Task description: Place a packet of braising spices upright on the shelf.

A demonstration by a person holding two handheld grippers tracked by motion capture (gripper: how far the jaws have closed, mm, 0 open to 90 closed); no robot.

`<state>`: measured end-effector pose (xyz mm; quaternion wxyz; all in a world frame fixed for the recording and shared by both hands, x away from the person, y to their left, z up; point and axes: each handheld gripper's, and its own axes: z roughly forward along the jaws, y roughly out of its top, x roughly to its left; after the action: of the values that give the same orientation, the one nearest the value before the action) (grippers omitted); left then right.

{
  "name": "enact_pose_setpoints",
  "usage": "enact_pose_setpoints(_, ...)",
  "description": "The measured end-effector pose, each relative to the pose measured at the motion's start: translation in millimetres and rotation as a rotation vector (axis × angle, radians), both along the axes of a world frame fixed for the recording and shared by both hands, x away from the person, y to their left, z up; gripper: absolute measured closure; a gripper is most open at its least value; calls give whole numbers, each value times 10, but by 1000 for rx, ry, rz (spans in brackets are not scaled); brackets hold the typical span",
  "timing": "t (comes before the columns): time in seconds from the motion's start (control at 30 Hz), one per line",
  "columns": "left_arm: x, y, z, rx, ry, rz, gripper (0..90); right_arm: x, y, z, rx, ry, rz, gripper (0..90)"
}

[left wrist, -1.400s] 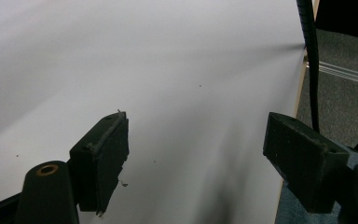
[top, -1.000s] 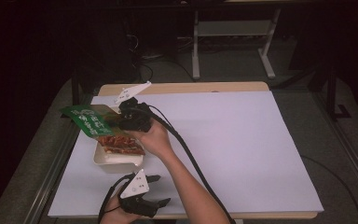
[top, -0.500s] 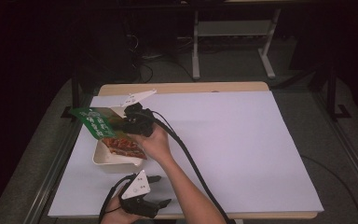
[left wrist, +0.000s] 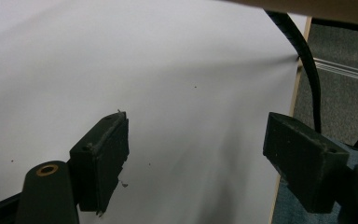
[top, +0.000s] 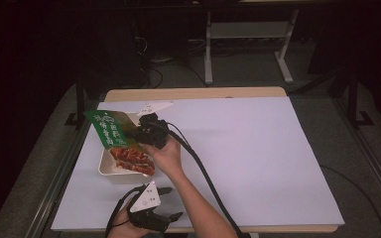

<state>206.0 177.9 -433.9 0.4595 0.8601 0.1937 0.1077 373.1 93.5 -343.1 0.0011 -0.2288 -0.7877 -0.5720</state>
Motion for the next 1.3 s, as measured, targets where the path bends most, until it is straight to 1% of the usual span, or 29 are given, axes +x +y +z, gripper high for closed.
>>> enact_pose_setpoints(0.07,1,1,2,11,-3,-4,219,2,-31,-58,11,10,-16,892)
enact_pose_setpoints(0.17,2,0,2,11,-3,-4,219,6,-47,-80,24,14,-16,892)
enact_pose_setpoints(0.37,1,4,9,10,-4,-6,219,-14,-67,-105,33,11,-25,891)
enact_pose_setpoints(0.43,2,2,7,9,-4,-6,219,-30,-65,-112,37,9,-30,890)
enact_pose_setpoints(0.5,3,-2,6,16,0,-8,219,-43,-60,-121,42,13,-42,891)
enact_pose_setpoints(0.57,-3,-7,5,15,0,-8,219,-51,-53,-124,35,12,-44,890)
enact_pose_setpoints(0.63,-11,-11,3,10,4,-5,219,-52,-67,-122,15,-5,-54,890)
enact_pose_setpoints(0.77,-4,-2,10,10,4,-6,219,-48,-99,-137,12,-1,-62,890)
enact_pose_setpoints(0.9,-5,0,11,11,3,-6,219,-57,-124,-154,11,1,-57,890)
enact_pose_setpoints(1.1,-9,-5,14,11,4,-7,219,-78,-131,-164,19,-10,-42,891)
enact_pose_setpoints(1.13,-11,-5,14,9,4,-7,219,-85,-143,-179,30,1,-42,890)
enact_pose_setpoints(1.17,-12,-5,14,9,4,-7,219,-85,-143,-179,30,1,-42,890)
enact_pose_setpoints(1.2,-13,-7,12,7,3,-7,219,-91,-154,-202,42,8,-40,890)
enact_pose_setpoints(1.3,-10,-12,15,14,-5,-14,219,-111,-160,-208,47,14,-37,890)
